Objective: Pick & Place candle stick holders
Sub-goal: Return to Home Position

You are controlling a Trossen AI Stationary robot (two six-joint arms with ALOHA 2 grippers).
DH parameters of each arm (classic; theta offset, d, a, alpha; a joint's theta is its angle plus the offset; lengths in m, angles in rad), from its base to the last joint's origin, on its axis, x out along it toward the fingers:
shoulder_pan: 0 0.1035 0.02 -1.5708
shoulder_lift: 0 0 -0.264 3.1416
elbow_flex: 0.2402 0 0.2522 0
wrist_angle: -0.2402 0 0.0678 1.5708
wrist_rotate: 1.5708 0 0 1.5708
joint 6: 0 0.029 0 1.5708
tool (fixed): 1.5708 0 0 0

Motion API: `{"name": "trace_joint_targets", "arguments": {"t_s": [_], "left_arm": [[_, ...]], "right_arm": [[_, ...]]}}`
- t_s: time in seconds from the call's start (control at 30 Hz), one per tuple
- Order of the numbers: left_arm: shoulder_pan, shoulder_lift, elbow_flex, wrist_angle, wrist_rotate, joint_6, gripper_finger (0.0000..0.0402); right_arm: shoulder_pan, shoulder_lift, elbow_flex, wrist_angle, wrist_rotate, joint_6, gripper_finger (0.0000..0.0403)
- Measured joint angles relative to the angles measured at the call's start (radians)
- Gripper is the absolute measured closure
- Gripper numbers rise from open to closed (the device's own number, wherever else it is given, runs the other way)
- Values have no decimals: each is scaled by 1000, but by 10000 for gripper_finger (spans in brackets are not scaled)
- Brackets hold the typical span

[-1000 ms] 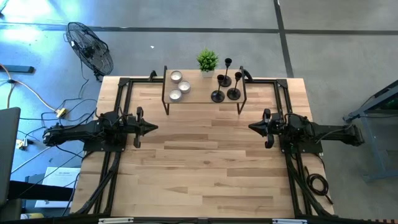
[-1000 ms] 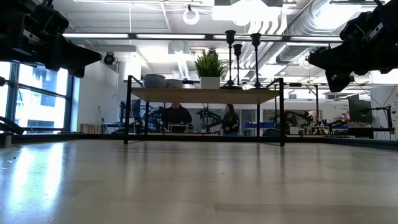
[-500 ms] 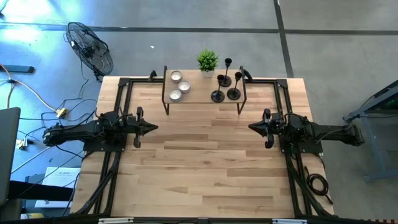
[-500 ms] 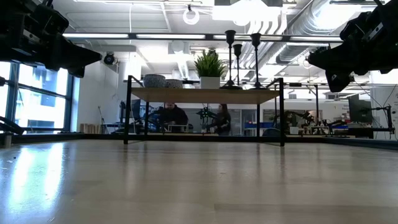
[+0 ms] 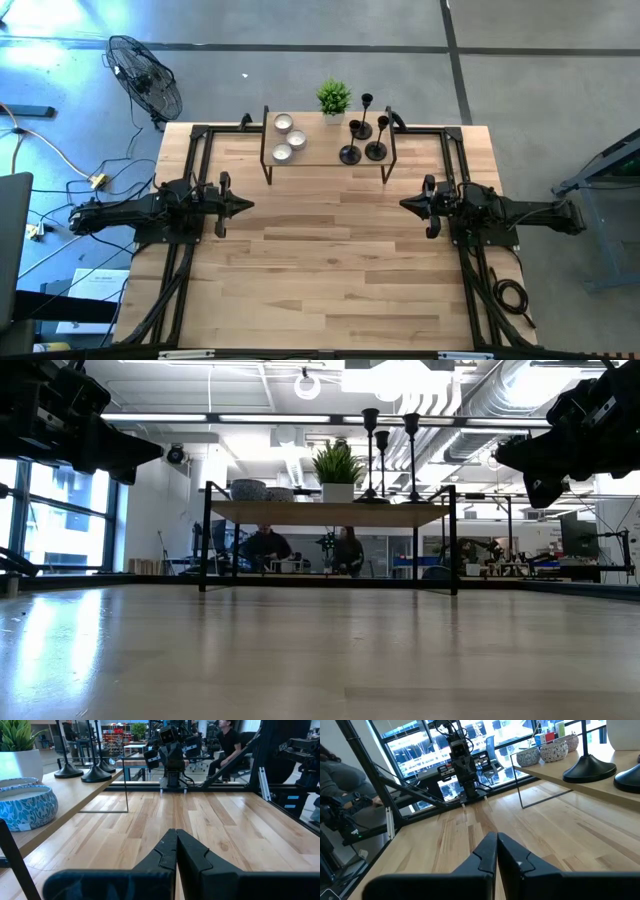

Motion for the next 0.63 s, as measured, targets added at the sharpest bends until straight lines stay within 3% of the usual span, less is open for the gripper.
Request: {"name": "trace_joint_targets", "arguments": {"t_s": [0.63], "left_arm": [[0,0,0,0,0,0,401]], "right_arm": [[0,0,0,0,0,0,395]]}}
